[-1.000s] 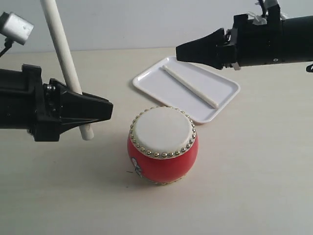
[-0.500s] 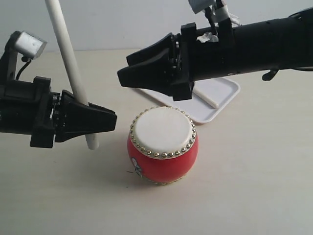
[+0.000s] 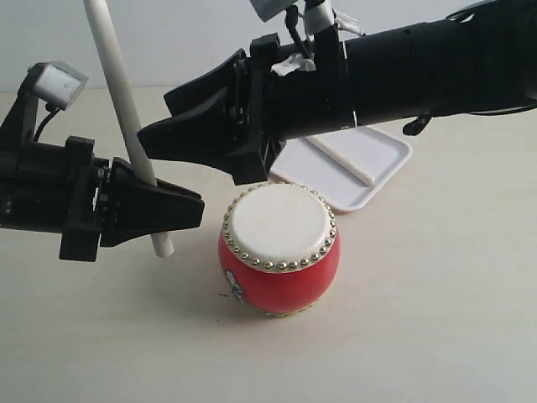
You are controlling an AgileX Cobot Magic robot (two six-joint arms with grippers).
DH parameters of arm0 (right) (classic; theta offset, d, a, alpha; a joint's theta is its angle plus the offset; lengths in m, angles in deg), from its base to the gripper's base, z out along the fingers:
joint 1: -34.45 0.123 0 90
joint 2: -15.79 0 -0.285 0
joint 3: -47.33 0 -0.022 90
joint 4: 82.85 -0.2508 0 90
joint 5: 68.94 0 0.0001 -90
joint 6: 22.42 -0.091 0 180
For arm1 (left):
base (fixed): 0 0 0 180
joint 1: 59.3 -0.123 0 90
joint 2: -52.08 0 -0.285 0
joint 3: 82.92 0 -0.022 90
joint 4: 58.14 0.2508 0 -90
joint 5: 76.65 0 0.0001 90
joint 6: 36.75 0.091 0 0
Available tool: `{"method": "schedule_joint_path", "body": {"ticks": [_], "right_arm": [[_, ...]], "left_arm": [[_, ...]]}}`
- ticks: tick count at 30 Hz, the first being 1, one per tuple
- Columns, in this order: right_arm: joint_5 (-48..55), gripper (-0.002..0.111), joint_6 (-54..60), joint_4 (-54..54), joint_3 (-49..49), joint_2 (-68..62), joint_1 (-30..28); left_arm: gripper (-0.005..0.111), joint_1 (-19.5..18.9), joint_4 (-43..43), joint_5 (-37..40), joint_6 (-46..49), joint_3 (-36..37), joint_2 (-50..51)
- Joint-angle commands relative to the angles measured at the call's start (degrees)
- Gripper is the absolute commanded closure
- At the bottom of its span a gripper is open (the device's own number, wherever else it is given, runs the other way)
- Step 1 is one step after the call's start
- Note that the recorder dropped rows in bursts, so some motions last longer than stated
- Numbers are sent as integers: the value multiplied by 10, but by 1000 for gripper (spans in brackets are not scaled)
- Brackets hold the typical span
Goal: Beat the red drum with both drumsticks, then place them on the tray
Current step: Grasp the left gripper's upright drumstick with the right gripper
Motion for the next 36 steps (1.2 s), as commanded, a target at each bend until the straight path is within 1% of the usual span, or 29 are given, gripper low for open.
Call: {"method": "schedule_joint_path", "body": {"ticks": [1,6,10,15,36], "right_arm": [[-3,50,5,-29,4,4,7],[-4,50,1,-42,4,4,7],[-18,50,0,-42,4,4,26],[-61,50,11,-42,5,0,50],[-37,60,2,-42,16,-19,50]], "left_arm": [[107,-2,-13,6,11,2,1],[107,-2,-23,6,29,2,1],[107,-2,-25,6,32,2,1],[107,-2,-26,6,33,2,1],[107,-2,-22,6,33,2,1]]}}
